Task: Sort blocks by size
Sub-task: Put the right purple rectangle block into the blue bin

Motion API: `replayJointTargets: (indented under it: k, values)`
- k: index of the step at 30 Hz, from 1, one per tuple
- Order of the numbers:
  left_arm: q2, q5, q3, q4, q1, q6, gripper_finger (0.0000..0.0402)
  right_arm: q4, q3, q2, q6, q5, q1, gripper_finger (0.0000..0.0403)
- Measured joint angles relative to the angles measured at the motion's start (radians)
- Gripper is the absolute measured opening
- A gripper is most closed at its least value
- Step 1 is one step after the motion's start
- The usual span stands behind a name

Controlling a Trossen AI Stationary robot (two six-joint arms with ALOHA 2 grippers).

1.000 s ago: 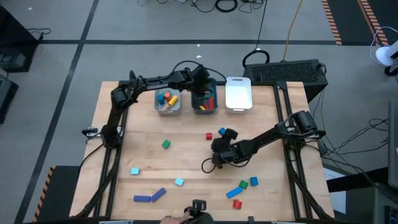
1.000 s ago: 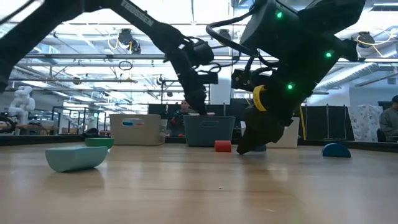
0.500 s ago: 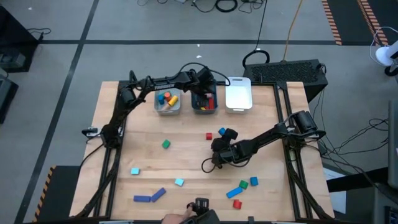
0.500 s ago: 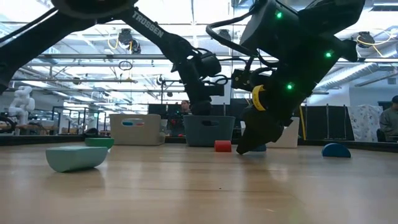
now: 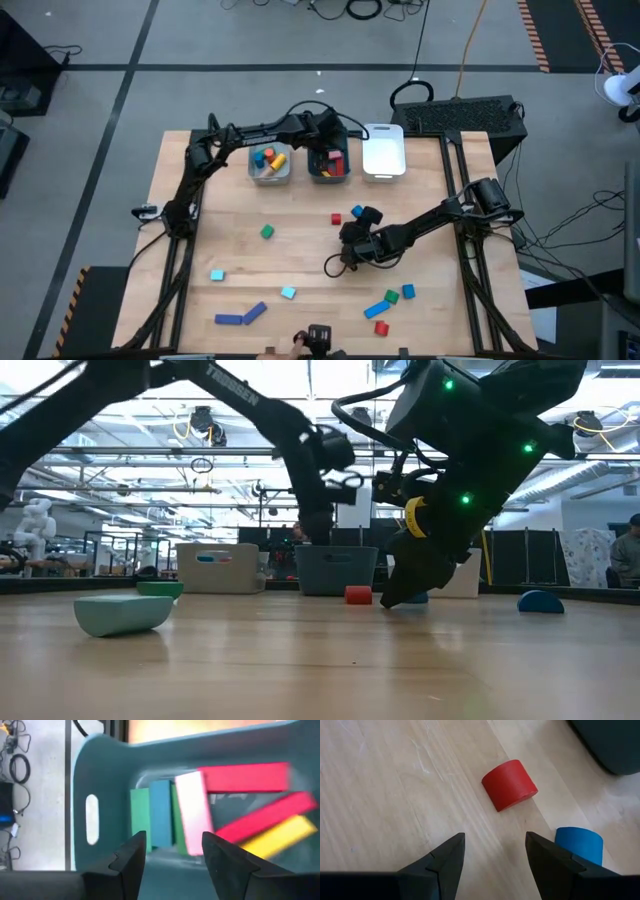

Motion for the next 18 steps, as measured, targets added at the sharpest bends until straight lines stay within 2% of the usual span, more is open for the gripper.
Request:
replayJointTargets:
  k: [7,18]
  values:
    - [-0.14,-0.001,0.0,-0.194,-0.062,-0.059,0.0196,0.001,0.0,0.0,0.0,0.0,0.0,0.0201]
    - [-0.339,0.045,-0.03,-0.422,-0.251,-0.29,0.0195,-0.006,0.0,0.0,-0.022,0.005,0.0,0.0201]
